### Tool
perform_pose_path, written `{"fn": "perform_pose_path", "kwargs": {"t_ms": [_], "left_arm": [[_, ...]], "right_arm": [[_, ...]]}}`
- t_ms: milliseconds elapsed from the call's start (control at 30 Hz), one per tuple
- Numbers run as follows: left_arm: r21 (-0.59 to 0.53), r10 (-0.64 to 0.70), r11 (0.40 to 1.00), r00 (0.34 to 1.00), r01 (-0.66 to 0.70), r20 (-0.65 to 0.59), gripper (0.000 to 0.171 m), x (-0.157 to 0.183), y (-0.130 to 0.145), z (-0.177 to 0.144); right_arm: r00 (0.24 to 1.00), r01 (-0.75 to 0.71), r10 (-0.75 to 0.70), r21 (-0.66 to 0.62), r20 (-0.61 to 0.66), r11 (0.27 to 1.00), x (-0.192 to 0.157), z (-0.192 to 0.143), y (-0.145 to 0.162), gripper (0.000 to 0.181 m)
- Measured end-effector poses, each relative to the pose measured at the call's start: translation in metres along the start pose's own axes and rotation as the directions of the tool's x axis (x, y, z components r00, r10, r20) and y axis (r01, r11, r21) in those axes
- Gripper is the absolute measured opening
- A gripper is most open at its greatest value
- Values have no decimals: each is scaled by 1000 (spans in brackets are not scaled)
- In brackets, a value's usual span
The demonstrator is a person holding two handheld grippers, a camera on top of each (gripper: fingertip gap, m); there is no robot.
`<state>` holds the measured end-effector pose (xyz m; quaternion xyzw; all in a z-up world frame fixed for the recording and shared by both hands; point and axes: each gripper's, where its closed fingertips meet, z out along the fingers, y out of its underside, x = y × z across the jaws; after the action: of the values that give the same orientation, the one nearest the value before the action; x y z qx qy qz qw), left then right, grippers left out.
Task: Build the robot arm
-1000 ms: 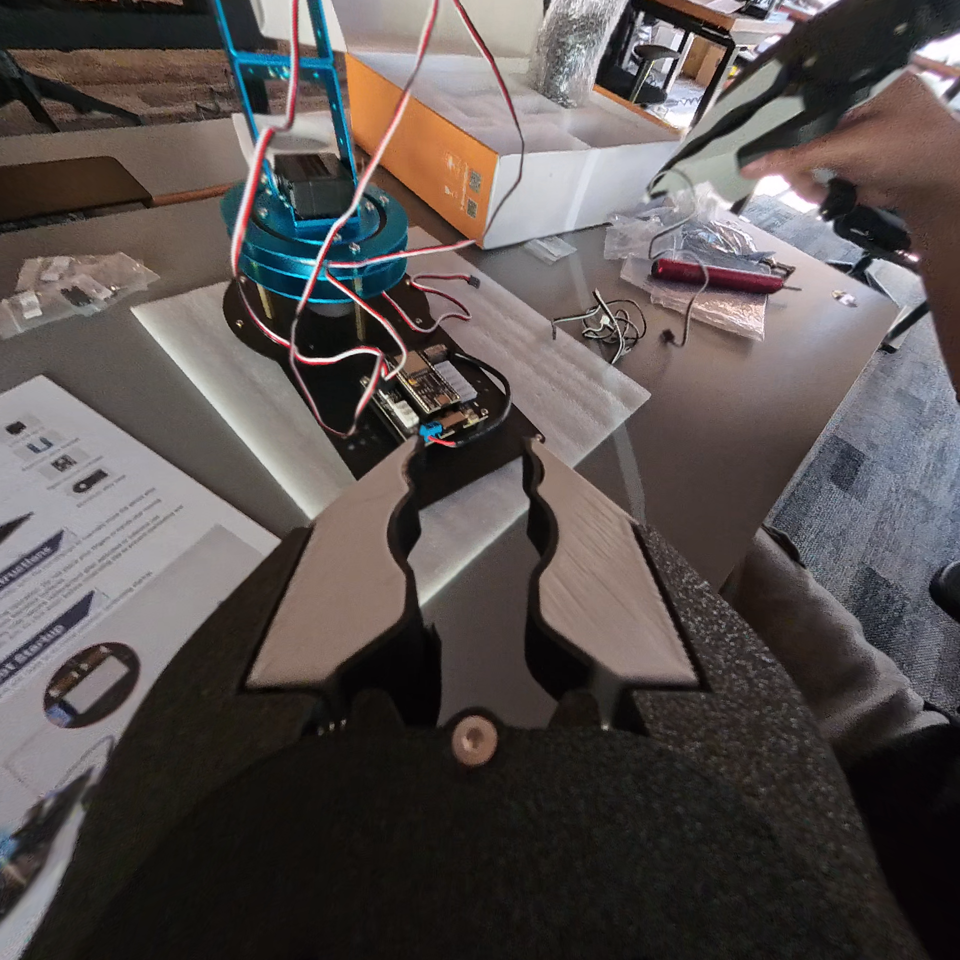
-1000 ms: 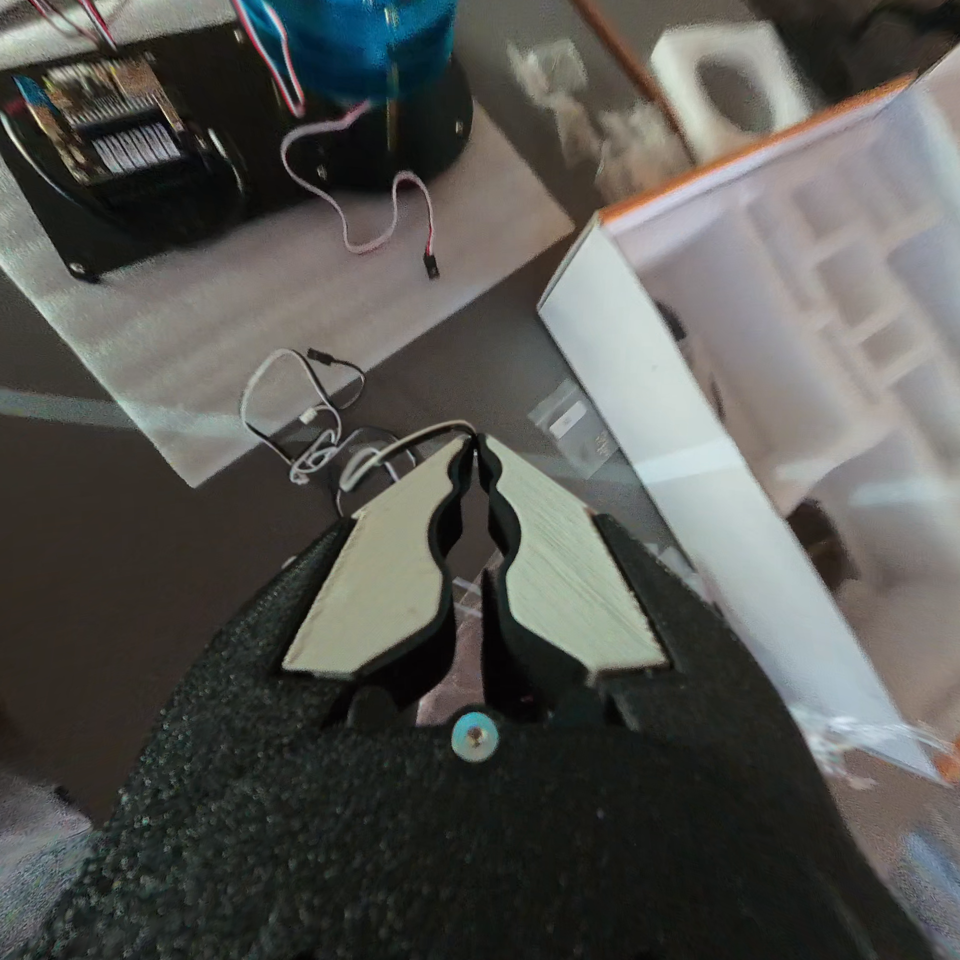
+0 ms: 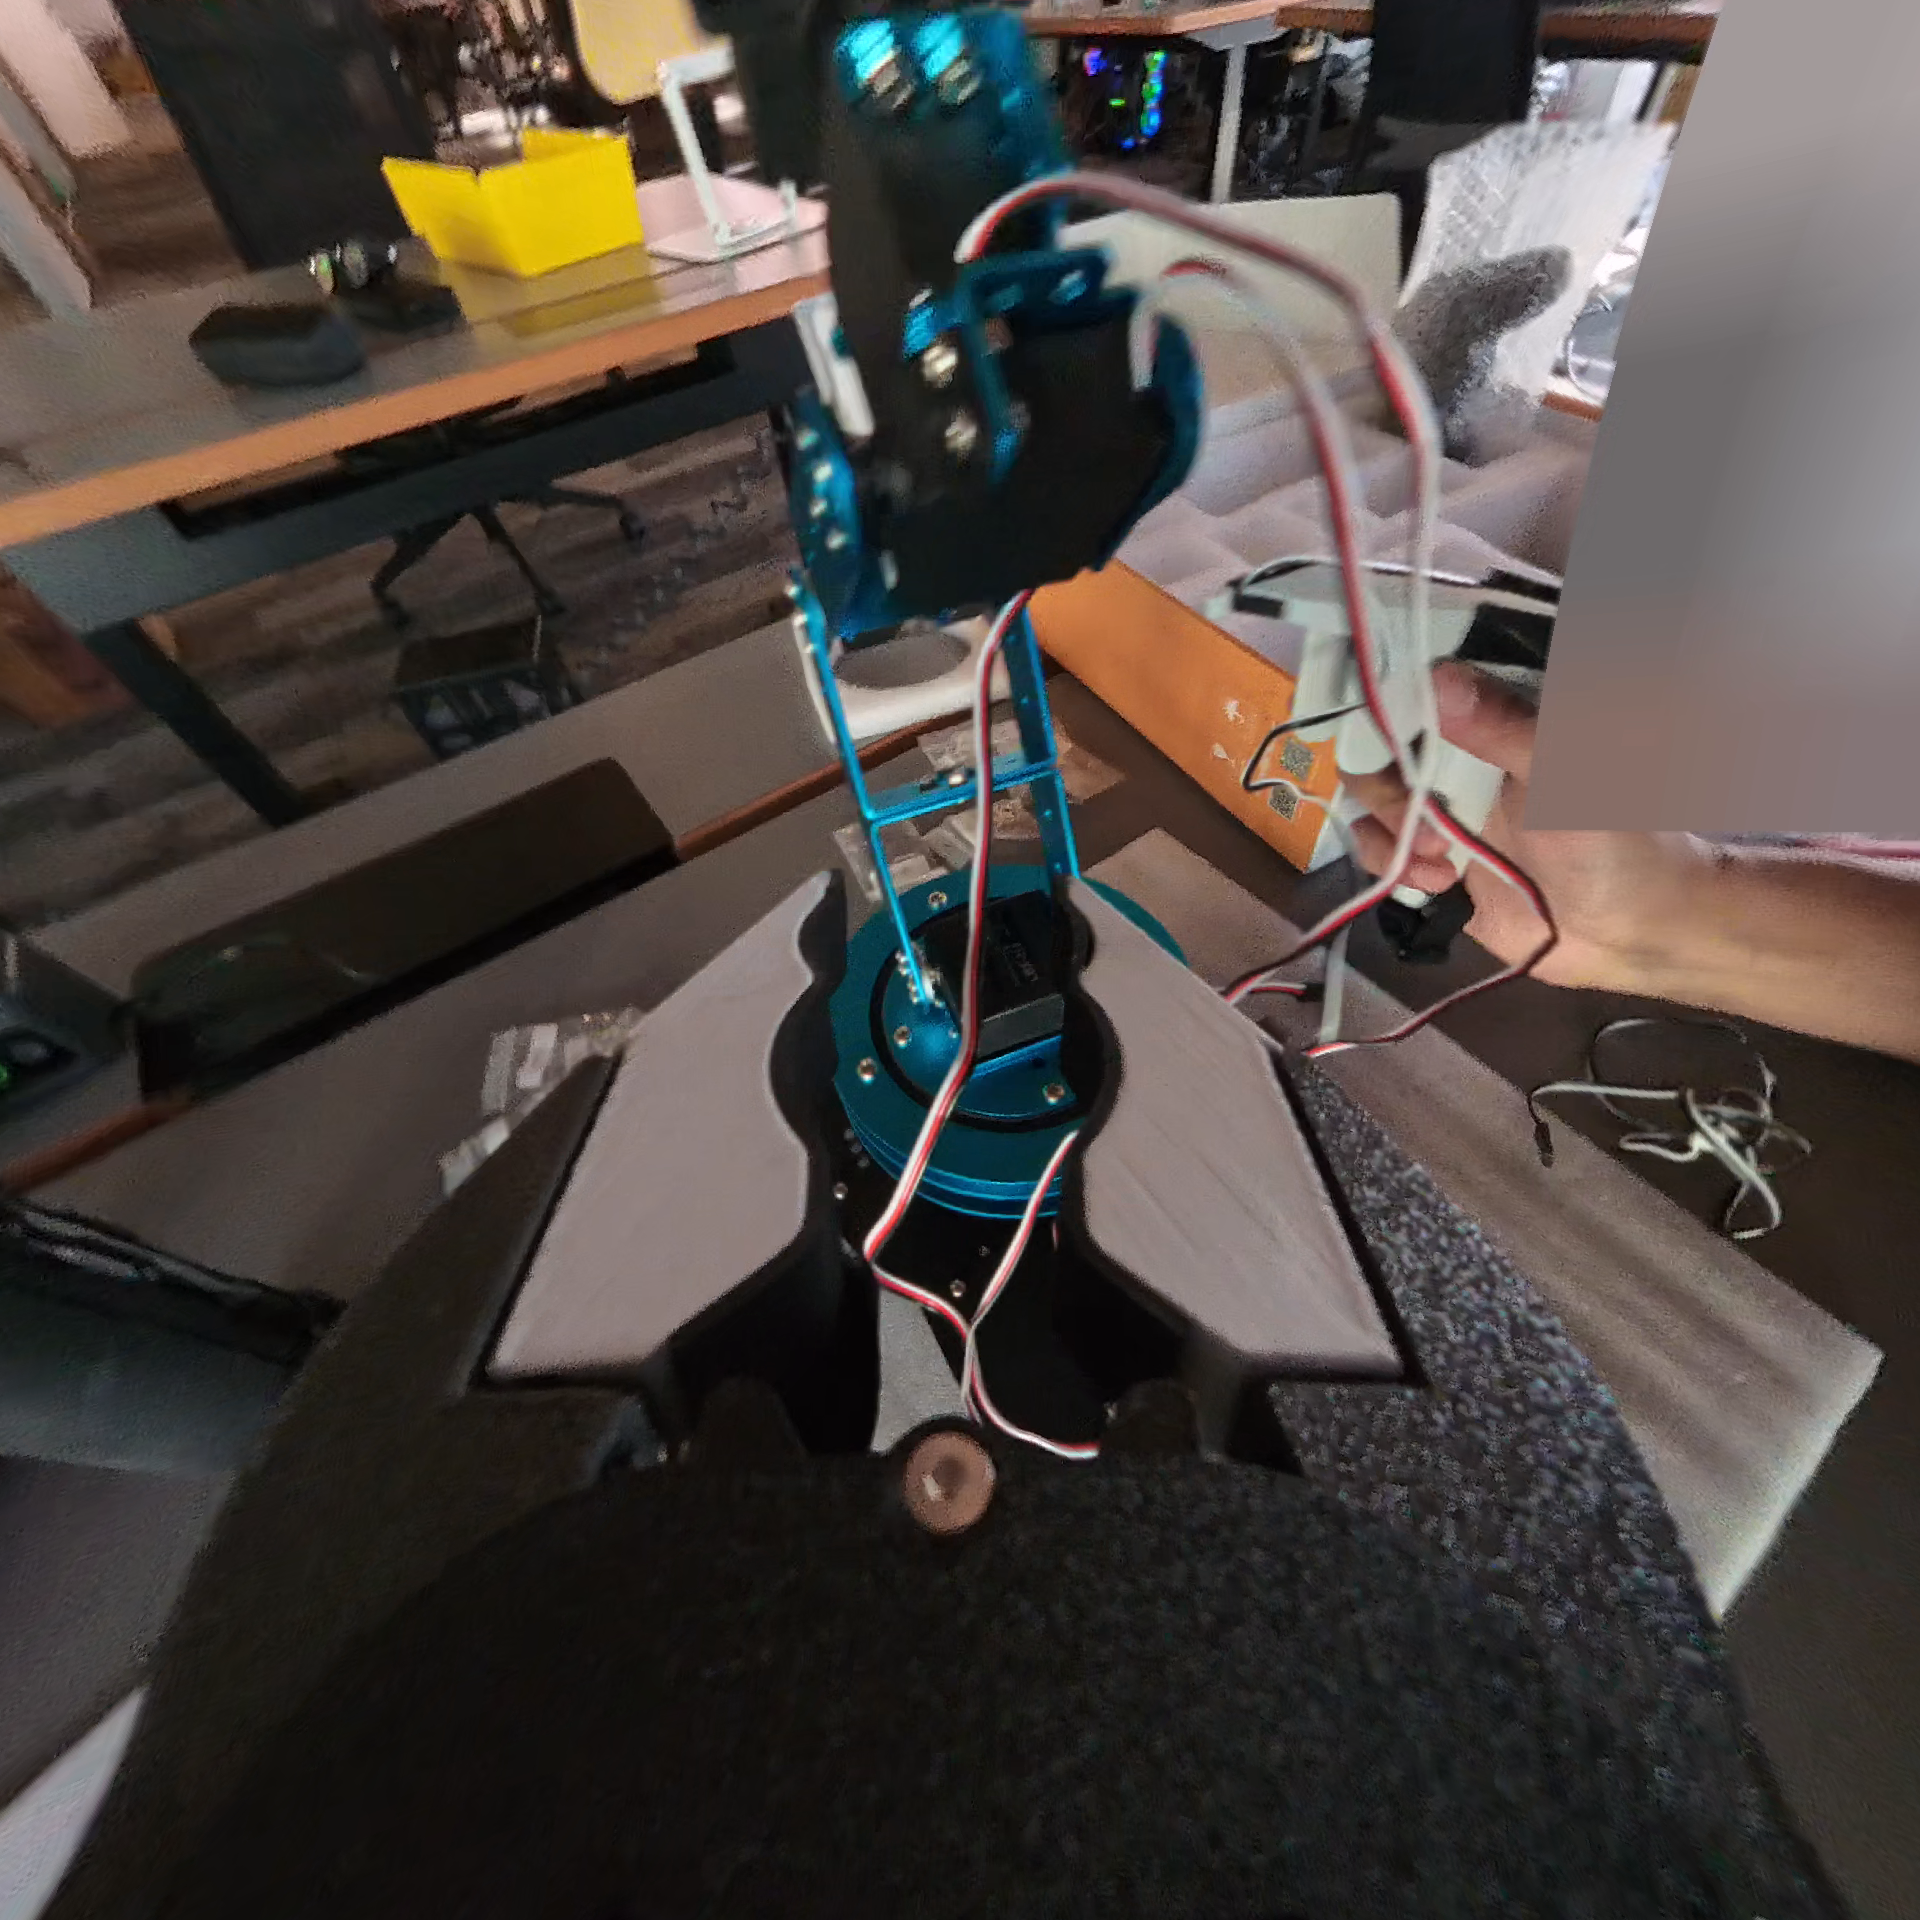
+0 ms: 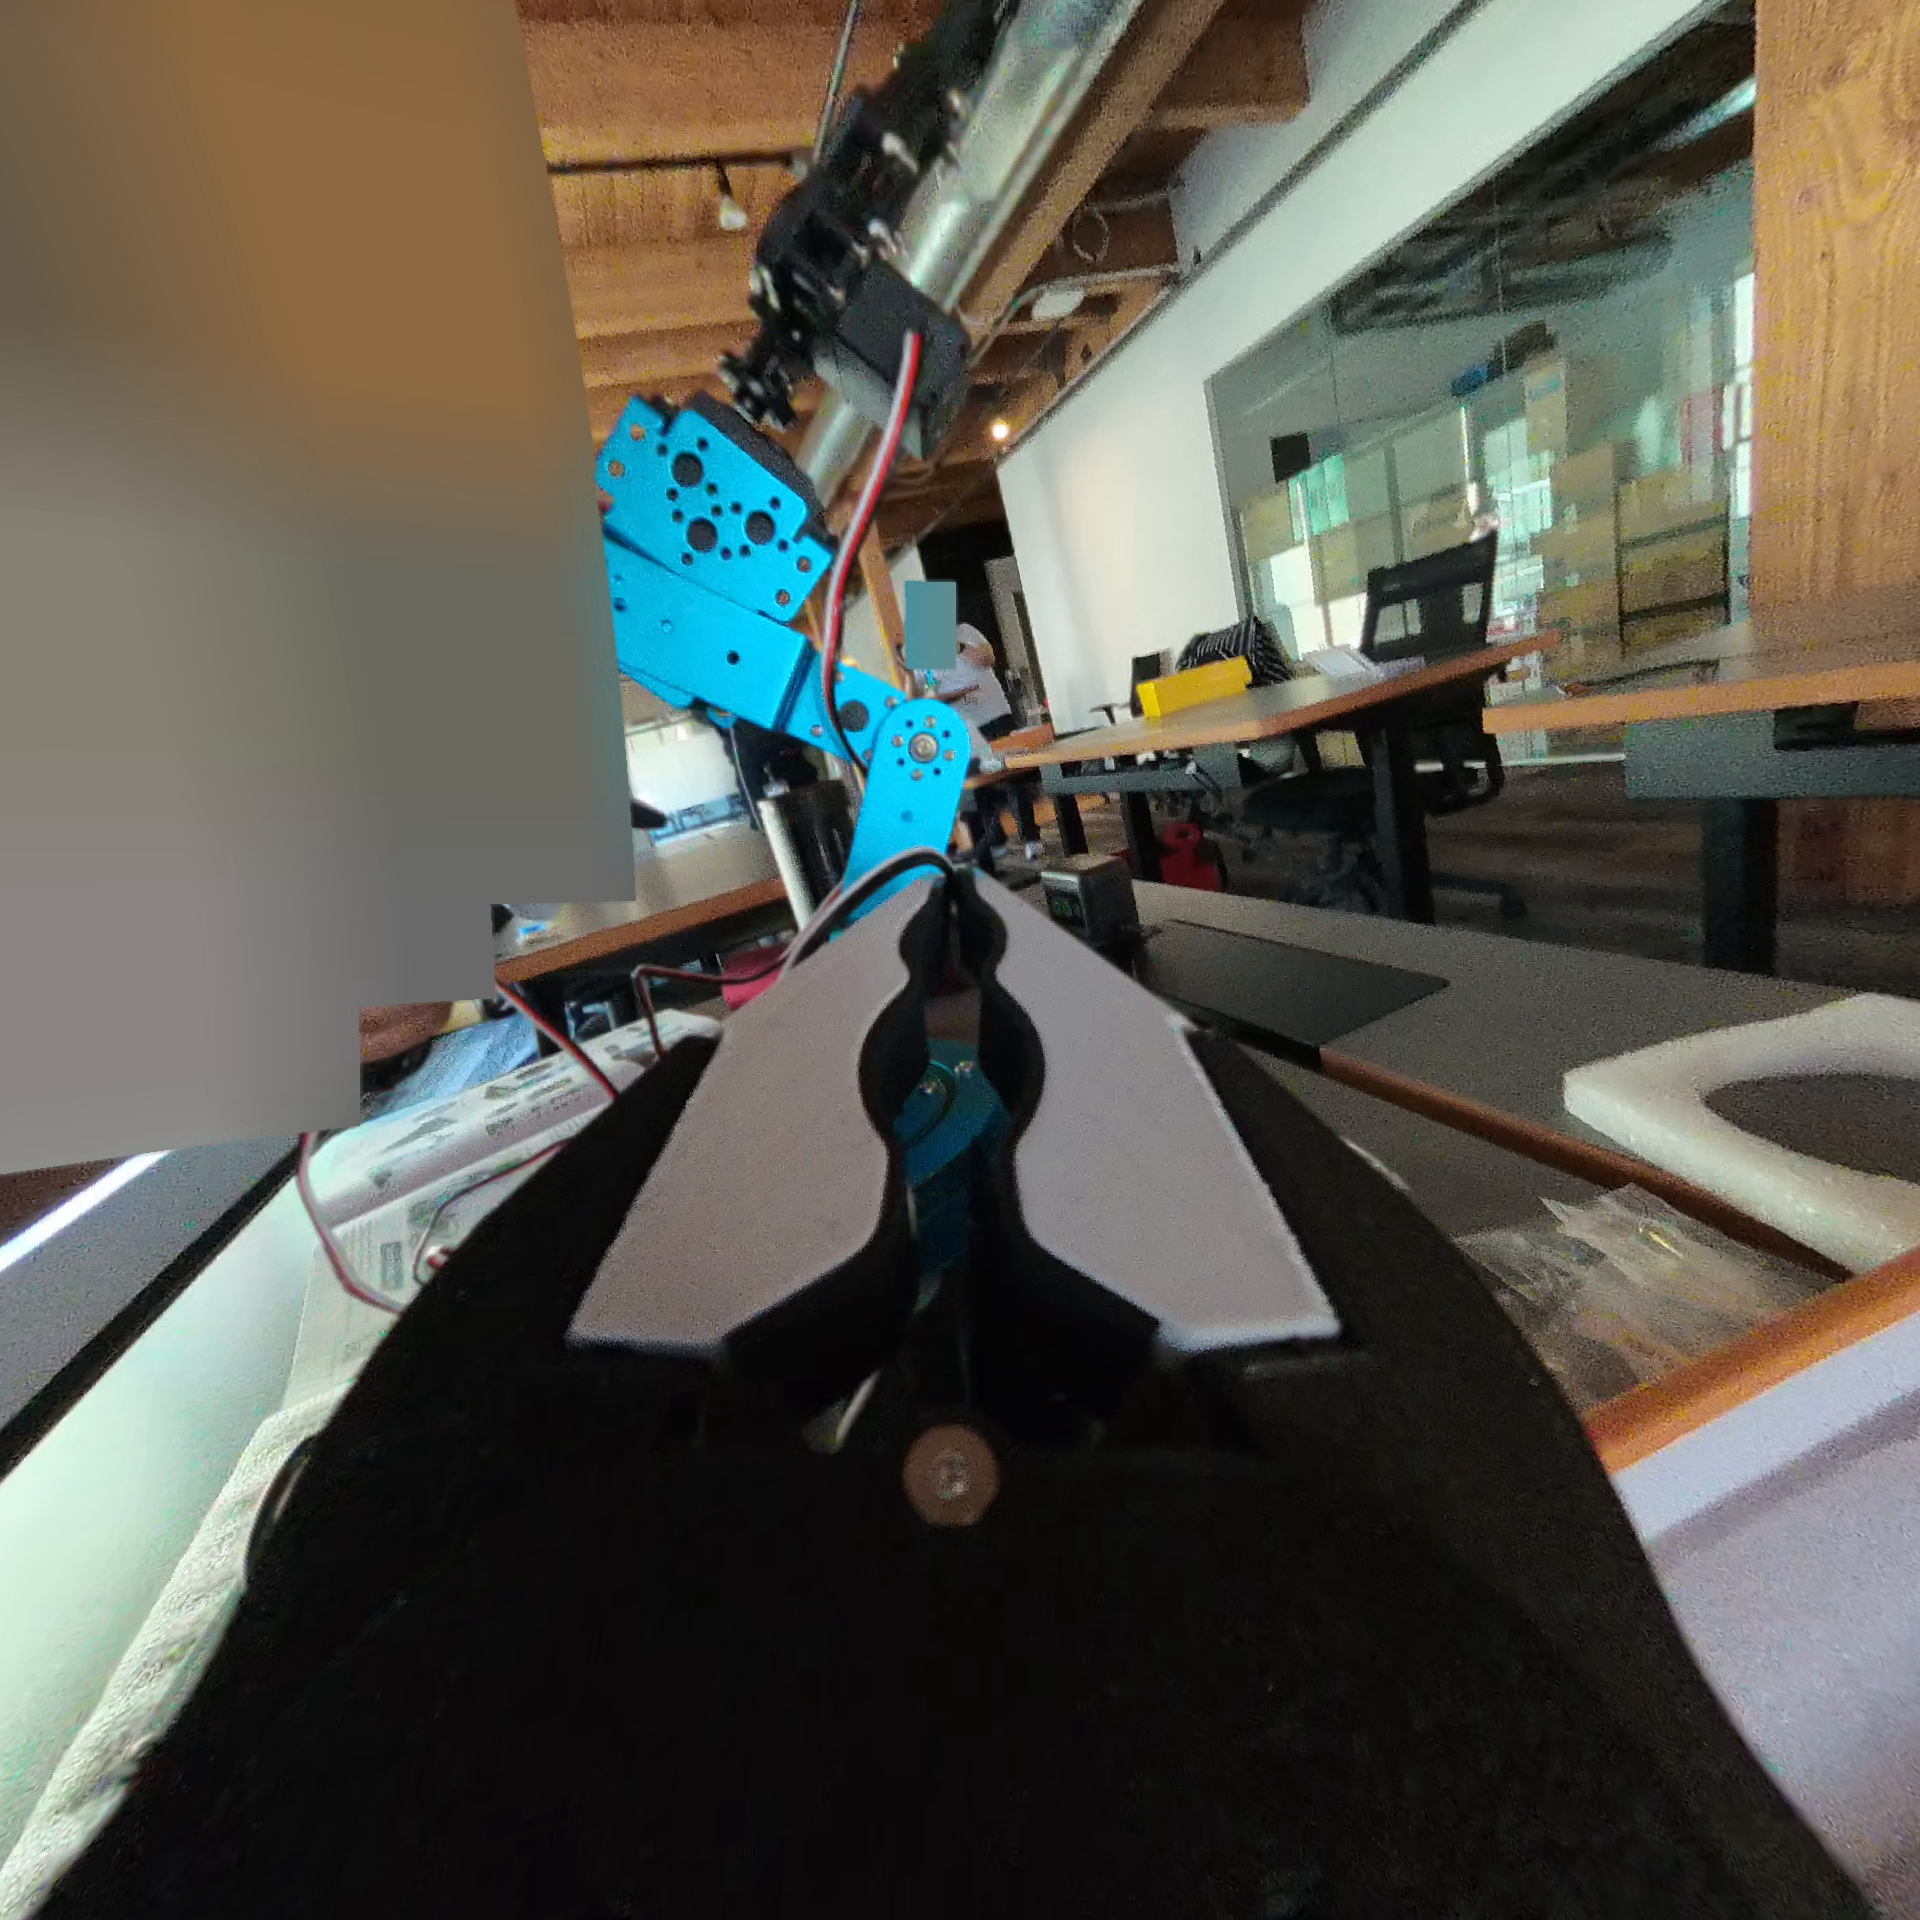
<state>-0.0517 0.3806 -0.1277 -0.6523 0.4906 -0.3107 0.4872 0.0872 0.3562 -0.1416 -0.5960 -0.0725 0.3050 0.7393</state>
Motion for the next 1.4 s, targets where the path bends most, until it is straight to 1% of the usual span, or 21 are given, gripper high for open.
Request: {"fn": "perform_pose_path", "kwargs": {"t_ms": [33, 100, 167, 233, 300, 333, 400, 467, 500, 567, 600, 667, 767, 833, 900, 1000, 1033, 1133, 1267, 1333, 1400], "left_arm": [[-5, -47, 999, 999, 47, 6, 38, -4, 4, 2], [-16, -173, 985, 985, 174, 23, 38, -11, 12, 6], [-29, -292, 955, 953, 294, 79, 38, -22, 19, 8], [-34, -384, 919, 911, 393, 154, 37, -32, 26, 9], [-43, -474, 869, 856, 492, 206, 37, -35, 29, 8], [-61, -509, 842, 827, 536, 239, 37, -34, 33, 6], [-123, -548, 780, 765, 613, 337, 37, -27, 46, -6], [-168, -555, 711, 691, 683, 462, 37, -17, 53, -29], [-171, -546, 692, 663, 702, 512, 37, -14, 48, -41], [-191, -492, 687, 643, 701, 587, 37, -12, 33, -57], [-199, -467, 695, 645, 691, 605, 37, -13, 24, -59], [-228, -432, 698, 653, 679, 621, 37, -16, 10, -57], [-233, -414, 707, 658, 668, 629, 37, -31, -5, -49], [-272, -378, 710, 678, 649, 631, 37, -41, -2, -44], [-318, -354, 701, 699, 638, 622, 34, -52, 7, -36], [-333, -425, 669, 710, 664, 561, 34, -67, 10, -9], [-359, -417, 667, 726, 653, 546, 34, -72, 10, -3], [-432, -367, 665, 770, 609, 522, 34, -84, 10, 6], [-536, -287, 638, 816, 553, 501, 33, -87, 21, 11], [-547, -283, 631, 819, 550, 499, 32, -91, 24, 17], [-546, -290, 630, 819, 553, 494, 32, -96, 24, 25]], "right_arm": [[1000, 7, -7, 17, 3, 1000, -2, -1, -2, 0], [999, 50, -50, -1, 9, 999, -4, -1, -2, 0], [997, 64, -63, -29, 43, 998, -6, -1, 1, 0], [997, 41, -39, -33, 66, 999, -9, -4, 0, 0], [997, 18, -15, -51, 72, 999, -10, -7, 1, 0], [997, 6, -3, -40, 72, 999, -11, -9, -4, 0], [992, -65, 68, -29, 107, 997, -17, -7, -15, 0], [988, -103, 105, -23, 111, 994, -20, -3, -23, 0], [985, -129, 134, -51, 108, 990, -21, 2, -24, 0], [955, -269, 280, -110, 95, 957, -19, 10, -34, 0], [940, -318, 329, -121, 86, 940, -18, 12, -40, 0], [927, -359, 371, -152, 54, 921, -10, 16, -44, 0], [877, -453, 478, -247, 52, 857, 5, 28, -36, 0], [829, -512, 556, -315, 63, 799, 18, 36, -33, 0], [779, -556, 623, -380, 70, 739, 33, 43, -30, 0], [711, -600, 702, -481, 45, 639, 46, 54, -21, 0], [684, -626, 730, -497, 20, 600, 48, 59, -17, 0], [585, -693, 811, -517, 4, 503, 40, 77, -4, 0], [440, -751, 898, -557, -22, 355, 34, 87, 20, 0], [395, -753, 918, -580, -20, 311, 30, 92, 25, 0], [382, -727, 924, -618, -4, 298, 23, 95, 29, 0]]}}
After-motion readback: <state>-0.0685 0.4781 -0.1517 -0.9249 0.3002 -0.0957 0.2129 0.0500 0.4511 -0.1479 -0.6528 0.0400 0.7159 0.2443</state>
